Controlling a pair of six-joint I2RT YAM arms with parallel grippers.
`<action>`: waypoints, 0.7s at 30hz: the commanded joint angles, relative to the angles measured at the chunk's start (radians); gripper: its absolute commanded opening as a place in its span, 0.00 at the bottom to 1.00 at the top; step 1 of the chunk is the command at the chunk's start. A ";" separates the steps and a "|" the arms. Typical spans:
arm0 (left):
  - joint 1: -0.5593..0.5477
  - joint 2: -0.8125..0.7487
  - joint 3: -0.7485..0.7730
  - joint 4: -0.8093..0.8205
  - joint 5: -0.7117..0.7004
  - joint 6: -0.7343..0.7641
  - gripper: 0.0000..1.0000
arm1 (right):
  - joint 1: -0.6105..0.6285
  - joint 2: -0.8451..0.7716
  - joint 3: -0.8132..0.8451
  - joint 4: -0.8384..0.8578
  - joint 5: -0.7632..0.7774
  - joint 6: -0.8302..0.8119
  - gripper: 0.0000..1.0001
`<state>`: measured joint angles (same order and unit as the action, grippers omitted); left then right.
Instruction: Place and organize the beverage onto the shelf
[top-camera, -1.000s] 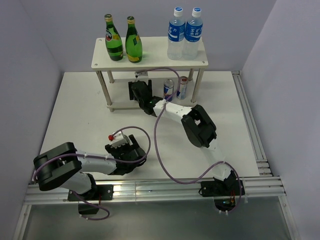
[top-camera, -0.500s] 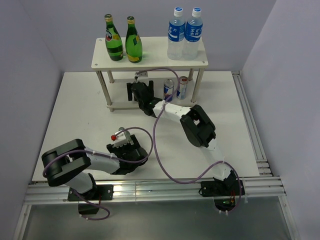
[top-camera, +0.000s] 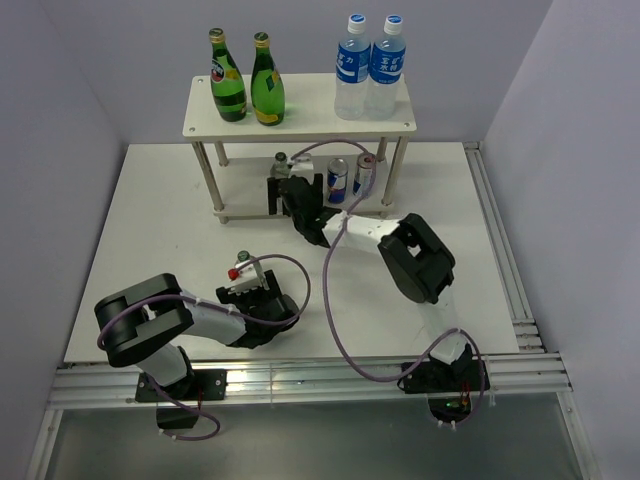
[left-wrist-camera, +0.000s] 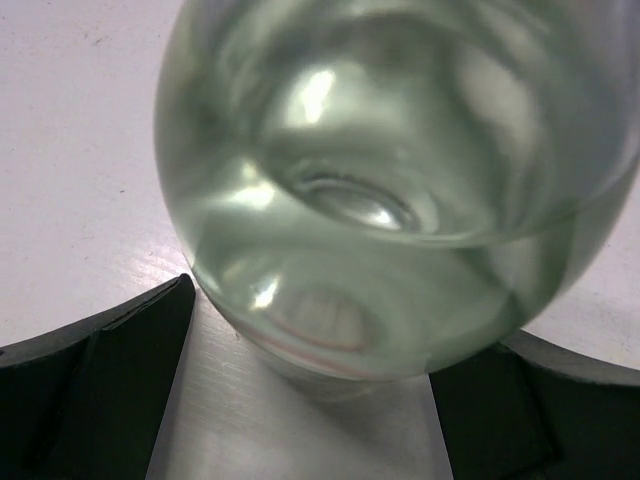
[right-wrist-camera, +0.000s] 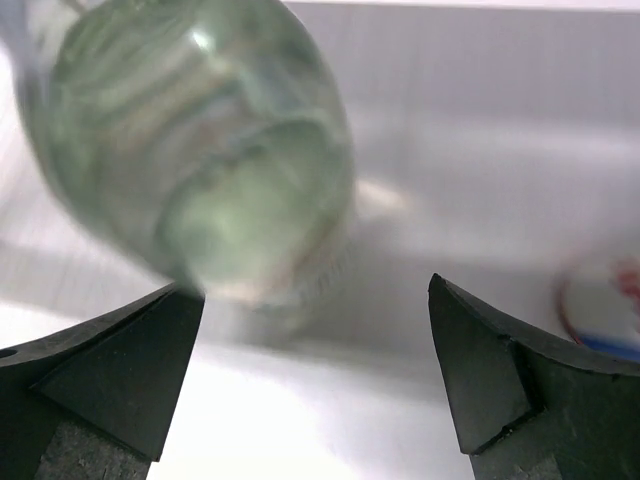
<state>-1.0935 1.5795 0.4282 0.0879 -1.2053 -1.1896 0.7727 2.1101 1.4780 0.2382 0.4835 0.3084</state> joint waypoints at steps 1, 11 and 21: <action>0.004 -0.006 0.038 -0.020 -0.028 0.008 0.99 | 0.013 -0.153 -0.094 0.099 0.026 0.038 1.00; 0.004 0.004 0.057 -0.037 -0.057 0.018 0.99 | 0.118 -0.349 -0.326 0.104 0.043 0.032 1.00; 0.009 0.011 0.073 0.018 -0.096 0.085 0.99 | 0.345 -0.731 -0.714 0.006 0.171 0.190 1.00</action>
<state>-1.0920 1.5883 0.4801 0.0681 -1.2572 -1.1481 1.0298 1.4765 0.8394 0.2882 0.5701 0.4274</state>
